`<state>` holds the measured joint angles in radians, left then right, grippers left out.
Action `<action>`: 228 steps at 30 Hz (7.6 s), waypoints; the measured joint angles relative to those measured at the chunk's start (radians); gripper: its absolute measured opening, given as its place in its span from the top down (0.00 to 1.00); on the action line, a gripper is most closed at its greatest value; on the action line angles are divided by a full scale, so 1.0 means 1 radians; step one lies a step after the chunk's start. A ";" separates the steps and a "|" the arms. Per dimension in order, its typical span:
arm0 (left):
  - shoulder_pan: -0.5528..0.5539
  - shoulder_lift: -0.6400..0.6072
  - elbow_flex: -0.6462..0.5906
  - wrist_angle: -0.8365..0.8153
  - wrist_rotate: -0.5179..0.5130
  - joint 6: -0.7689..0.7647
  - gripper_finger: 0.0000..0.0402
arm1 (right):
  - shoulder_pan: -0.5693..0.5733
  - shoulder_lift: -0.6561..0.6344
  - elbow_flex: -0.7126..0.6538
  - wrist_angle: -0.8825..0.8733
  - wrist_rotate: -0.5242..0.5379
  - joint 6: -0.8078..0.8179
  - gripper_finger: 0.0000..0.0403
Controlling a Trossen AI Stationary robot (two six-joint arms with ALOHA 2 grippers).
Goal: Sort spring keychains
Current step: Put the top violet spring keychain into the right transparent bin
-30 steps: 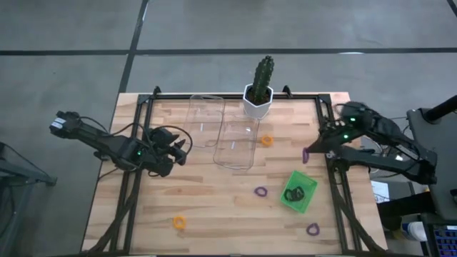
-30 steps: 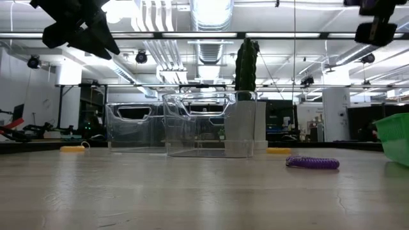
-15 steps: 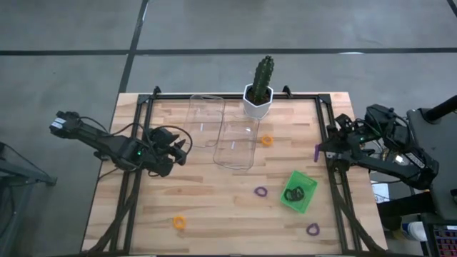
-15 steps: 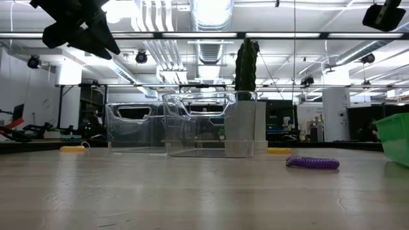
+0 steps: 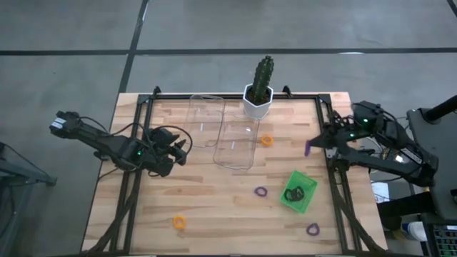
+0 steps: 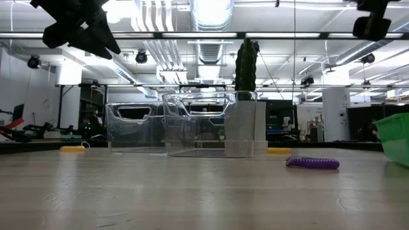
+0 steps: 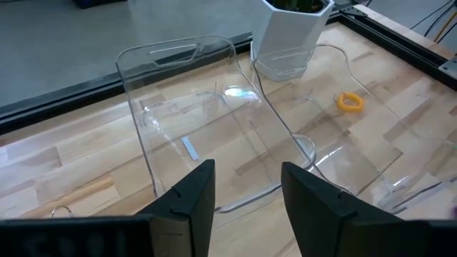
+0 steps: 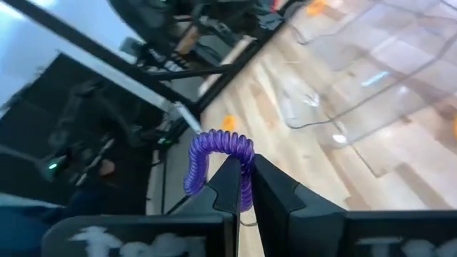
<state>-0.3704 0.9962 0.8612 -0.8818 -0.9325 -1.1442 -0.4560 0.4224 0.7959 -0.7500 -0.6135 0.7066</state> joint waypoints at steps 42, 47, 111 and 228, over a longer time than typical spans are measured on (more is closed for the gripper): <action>0.000 0.000 0.000 0.037 0.000 0.023 0.62 | 0.332 1.072 0.506 0.094 0.781 -0.376 0.95; 0.000 0.000 0.000 0.044 0.000 0.022 0.62 | 0.332 1.201 0.570 0.094 0.780 -0.403 0.95; 0.000 0.000 0.001 0.081 -0.001 0.056 0.62 | 0.608 1.073 0.524 -0.223 0.455 -0.613 0.81; 0.000 0.000 0.001 0.129 0.056 0.101 0.62 | 0.775 1.443 0.324 0.207 0.527 -0.312 0.96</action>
<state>-0.3702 0.9964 0.8619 -0.7528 -0.8761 -1.0435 0.3187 1.8652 1.1197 -0.5435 -0.0864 0.3943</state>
